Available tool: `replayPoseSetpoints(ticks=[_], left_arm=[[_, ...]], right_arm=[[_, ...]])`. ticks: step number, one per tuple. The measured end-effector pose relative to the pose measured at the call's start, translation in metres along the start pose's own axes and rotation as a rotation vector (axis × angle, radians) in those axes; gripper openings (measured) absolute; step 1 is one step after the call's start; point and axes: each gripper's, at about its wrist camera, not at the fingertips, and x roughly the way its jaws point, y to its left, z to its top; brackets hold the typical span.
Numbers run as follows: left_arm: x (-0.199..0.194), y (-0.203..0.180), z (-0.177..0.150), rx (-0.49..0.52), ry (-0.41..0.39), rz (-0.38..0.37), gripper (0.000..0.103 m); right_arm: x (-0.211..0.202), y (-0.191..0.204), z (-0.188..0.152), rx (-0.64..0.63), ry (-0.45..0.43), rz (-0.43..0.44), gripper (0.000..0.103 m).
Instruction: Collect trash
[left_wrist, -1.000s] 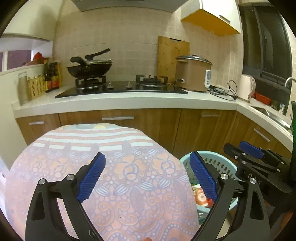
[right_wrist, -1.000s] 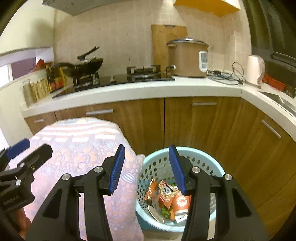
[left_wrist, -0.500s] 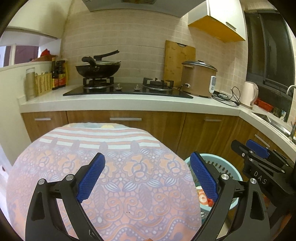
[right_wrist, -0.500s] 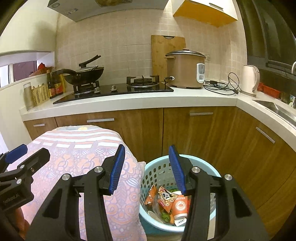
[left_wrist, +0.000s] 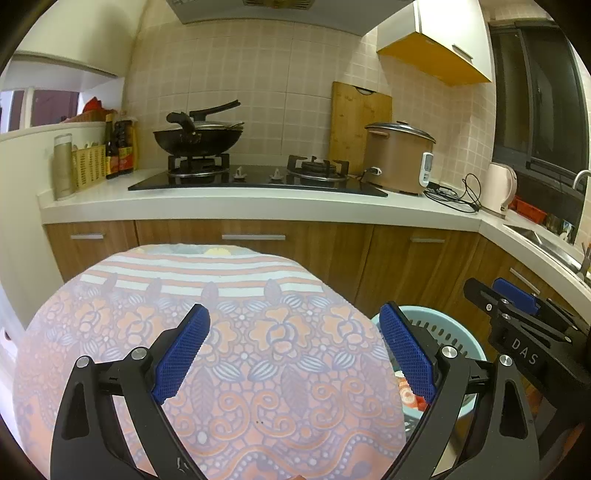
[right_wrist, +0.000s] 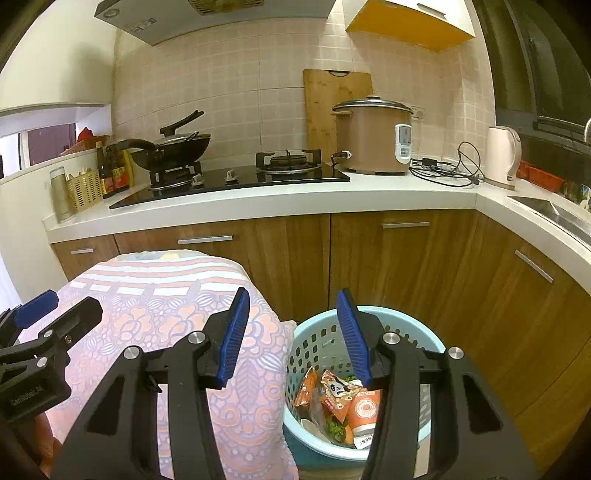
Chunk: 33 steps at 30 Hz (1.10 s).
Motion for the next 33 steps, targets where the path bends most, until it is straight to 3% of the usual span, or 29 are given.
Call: replayPoseSetpoints(ticks=[33], left_arm=[[0.0041, 0.0035, -0.0020, -0.006, 0.016, -0.001, 0.090]], right_arm=[[0.0054, -0.0020, 0.0000, -0.003, 0.006, 0.023, 0.046]])
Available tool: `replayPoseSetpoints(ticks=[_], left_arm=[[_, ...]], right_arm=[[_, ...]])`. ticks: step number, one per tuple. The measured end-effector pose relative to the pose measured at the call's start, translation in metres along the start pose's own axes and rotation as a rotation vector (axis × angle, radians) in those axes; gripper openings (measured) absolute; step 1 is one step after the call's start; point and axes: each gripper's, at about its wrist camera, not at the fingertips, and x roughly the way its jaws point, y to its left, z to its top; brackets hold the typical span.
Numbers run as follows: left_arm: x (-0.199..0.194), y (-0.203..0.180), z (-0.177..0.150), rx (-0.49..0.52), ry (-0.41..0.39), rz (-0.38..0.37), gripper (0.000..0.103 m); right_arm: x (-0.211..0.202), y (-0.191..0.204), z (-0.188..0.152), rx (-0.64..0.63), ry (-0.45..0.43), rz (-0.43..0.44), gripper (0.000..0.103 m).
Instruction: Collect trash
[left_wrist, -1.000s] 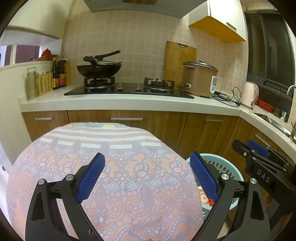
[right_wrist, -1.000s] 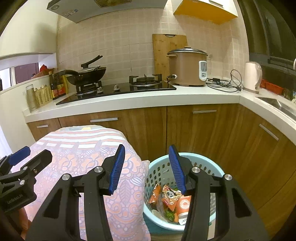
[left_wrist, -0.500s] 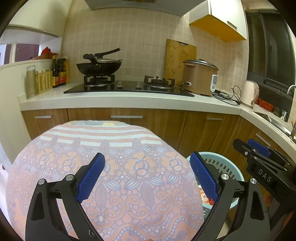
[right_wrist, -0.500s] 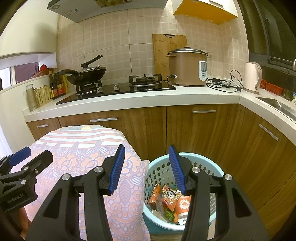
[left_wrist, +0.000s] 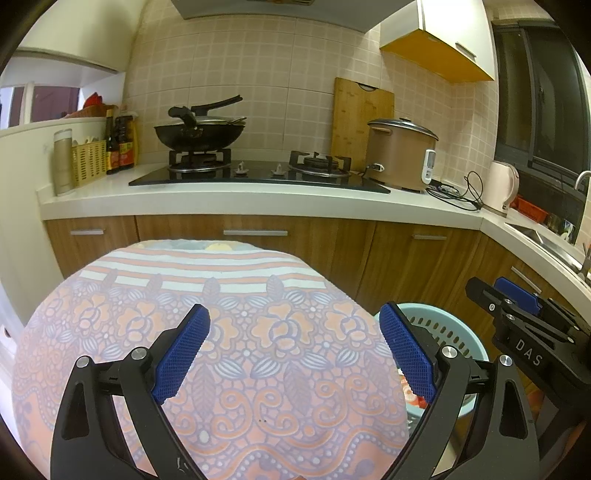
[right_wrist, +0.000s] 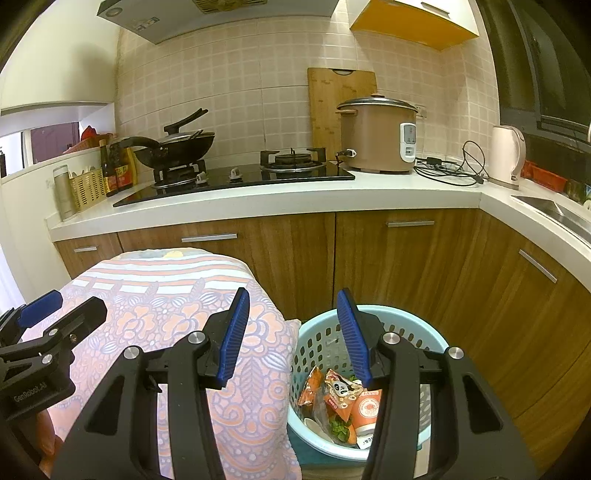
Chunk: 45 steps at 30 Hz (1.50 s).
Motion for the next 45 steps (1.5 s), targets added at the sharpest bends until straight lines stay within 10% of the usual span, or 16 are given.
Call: replayPoseSetpoints(ticks=[45], left_arm=[[-0.0064, 0.0069, -0.0005, -0.023, -0.008, 0.023, 0.091]], right_arm=[[0.0039, 0.0058, 0.0017, -0.037, -0.001, 0.028, 0.046]])
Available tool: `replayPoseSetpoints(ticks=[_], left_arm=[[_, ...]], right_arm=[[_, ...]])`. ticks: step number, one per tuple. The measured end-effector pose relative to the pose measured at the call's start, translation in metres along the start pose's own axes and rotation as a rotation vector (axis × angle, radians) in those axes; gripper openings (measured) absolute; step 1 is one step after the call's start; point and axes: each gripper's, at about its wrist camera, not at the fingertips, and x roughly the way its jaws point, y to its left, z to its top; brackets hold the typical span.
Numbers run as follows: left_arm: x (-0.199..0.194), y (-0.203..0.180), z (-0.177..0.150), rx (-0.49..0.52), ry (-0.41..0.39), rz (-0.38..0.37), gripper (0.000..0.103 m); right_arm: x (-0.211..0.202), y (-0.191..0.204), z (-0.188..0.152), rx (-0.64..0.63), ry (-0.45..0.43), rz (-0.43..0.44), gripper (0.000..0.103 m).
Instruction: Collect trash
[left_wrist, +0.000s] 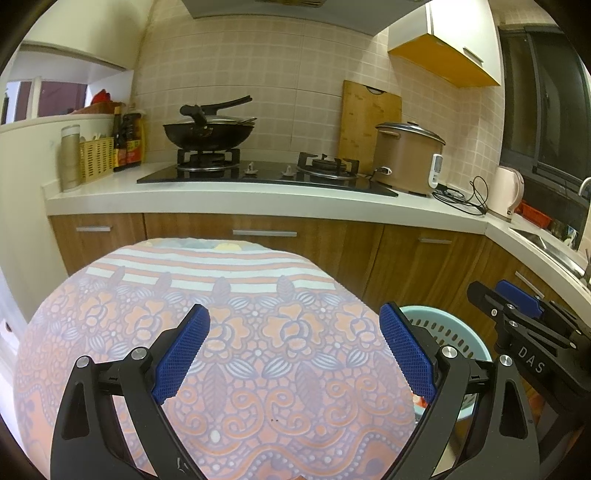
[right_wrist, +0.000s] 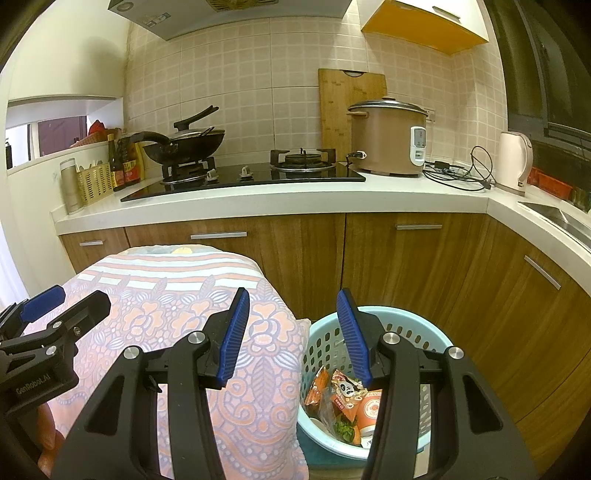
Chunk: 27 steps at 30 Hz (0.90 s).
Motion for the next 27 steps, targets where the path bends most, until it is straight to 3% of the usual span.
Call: replayPoseSetpoints(ticks=[27], left_arm=[[-0.0028, -0.0007, -0.0015, 0.010, -0.006, 0.008, 0.090]], right_arm=[[-0.0034, 0.0000, 0.0013, -0.006, -0.009, 0.010, 0.046]])
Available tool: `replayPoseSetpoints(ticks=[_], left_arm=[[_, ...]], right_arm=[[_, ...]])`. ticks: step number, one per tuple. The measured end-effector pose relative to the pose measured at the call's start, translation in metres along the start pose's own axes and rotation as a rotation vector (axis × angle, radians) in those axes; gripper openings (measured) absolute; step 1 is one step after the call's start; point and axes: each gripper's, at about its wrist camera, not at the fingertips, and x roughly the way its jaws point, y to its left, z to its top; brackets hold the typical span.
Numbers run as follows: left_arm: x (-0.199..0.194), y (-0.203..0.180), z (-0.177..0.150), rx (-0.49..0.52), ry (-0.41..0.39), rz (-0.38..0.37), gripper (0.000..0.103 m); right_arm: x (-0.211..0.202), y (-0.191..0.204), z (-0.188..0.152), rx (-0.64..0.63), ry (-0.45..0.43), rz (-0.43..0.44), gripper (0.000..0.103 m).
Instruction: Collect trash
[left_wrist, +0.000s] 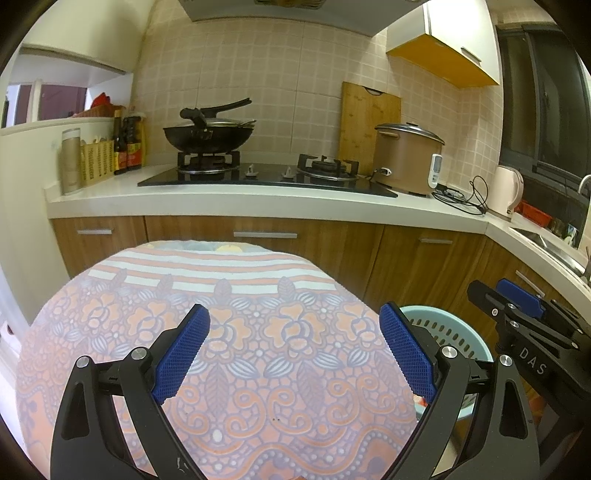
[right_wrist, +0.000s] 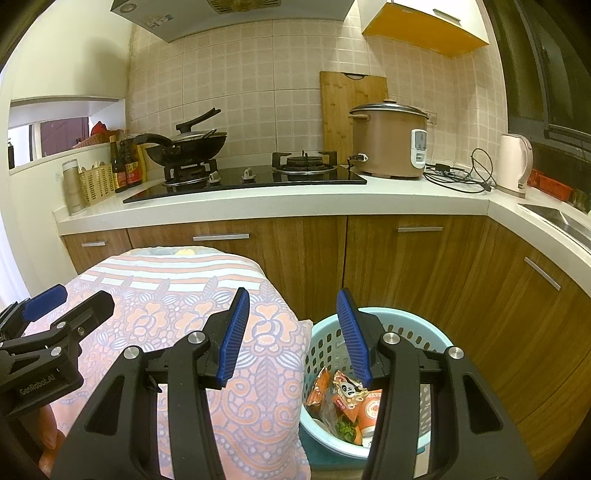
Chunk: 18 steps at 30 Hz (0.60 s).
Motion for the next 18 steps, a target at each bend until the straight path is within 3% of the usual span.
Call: replayPoseSetpoints(ticks=[18], left_arm=[[0.005, -0.005, 0.002, 0.001, 0.019, -0.006, 0.092]], right_arm=[[0.002, -0.006, -0.002, 0.017, 0.005, -0.022, 0.046]])
